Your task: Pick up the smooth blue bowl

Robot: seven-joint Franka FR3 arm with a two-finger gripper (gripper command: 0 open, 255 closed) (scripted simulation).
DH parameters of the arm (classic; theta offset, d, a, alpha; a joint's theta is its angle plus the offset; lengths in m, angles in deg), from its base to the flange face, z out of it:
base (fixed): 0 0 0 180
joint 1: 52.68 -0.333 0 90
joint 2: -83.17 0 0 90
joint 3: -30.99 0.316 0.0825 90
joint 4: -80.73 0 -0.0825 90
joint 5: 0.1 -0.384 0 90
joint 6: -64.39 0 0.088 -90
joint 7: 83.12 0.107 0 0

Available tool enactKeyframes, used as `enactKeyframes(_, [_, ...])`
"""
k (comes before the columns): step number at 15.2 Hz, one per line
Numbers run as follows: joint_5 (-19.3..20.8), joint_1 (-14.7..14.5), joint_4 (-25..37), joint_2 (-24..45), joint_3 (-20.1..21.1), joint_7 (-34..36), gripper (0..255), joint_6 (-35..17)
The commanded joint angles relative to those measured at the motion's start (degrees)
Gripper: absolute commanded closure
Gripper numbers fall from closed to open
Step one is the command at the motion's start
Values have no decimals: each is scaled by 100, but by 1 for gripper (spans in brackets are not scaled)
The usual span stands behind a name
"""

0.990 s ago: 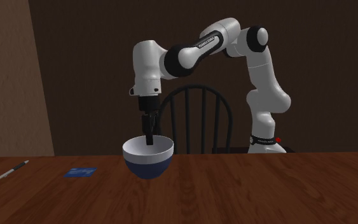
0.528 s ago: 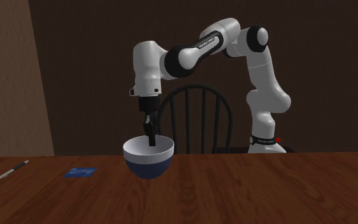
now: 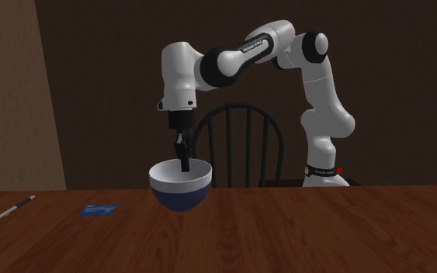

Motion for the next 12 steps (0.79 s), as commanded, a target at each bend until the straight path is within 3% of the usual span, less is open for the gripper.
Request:
enactKeyframes(1, [-12,0,85,-57,7,11,255,138])
enactKeyframes(12, [-39,7,590,-207,23,48,255,787])
